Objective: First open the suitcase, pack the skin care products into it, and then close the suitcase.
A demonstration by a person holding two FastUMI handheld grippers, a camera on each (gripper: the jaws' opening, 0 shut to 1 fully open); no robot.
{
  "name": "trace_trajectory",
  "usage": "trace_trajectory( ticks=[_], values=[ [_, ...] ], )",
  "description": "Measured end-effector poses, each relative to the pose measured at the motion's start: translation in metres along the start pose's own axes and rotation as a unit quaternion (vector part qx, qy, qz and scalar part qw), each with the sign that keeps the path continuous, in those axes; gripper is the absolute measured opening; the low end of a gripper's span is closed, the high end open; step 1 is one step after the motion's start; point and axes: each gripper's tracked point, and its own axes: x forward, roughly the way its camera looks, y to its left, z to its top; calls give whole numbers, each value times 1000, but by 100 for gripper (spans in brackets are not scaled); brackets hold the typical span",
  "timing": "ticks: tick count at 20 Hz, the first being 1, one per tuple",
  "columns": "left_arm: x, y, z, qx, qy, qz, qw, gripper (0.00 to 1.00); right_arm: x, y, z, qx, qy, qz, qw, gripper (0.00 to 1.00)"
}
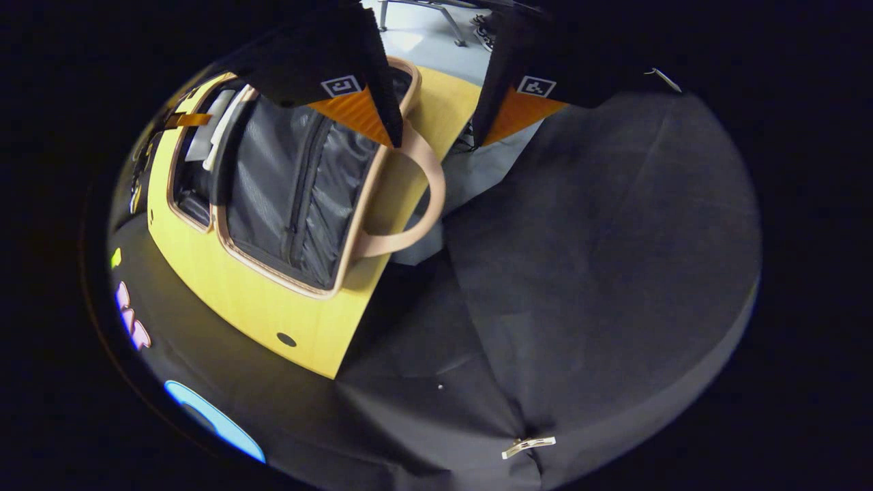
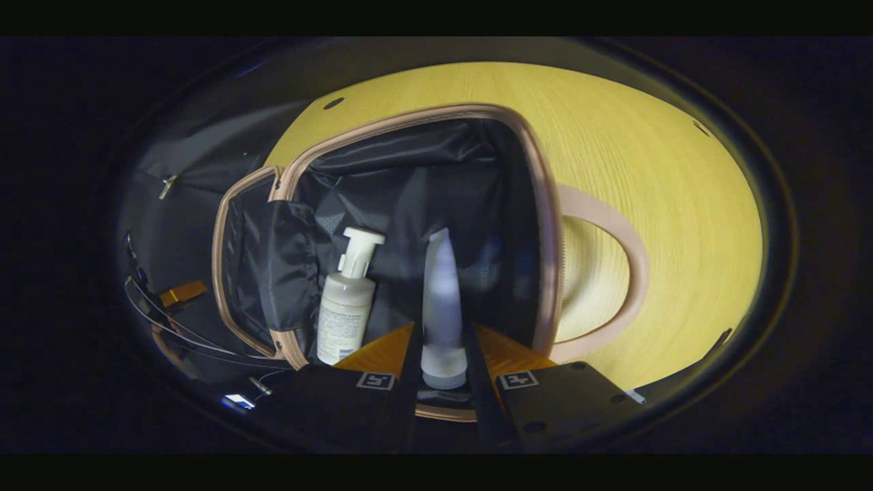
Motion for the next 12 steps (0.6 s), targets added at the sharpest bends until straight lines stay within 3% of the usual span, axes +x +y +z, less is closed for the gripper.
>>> trace_trajectory(
  ticks=[1,2,5,8,12],
  values=[
    [6,3,3,1,4,5,1000,68,-5,0,2,-1,-9,1,1000,51],
    [12,3,4,4,11,9,1000,67,-11,3,6,-5,-19,9,1000,41],
    [30,7,10,3,29,21,999,67,-38,18,10,-30,-54,57,997,41],
    [46,-2,14,3,44,7,999,67,-68,14,10,-39,-78,89,992,41],
    [72,-3,6,4,95,23,995,66,-92,-21,12,-32,-109,80,990,41]
  ],
)
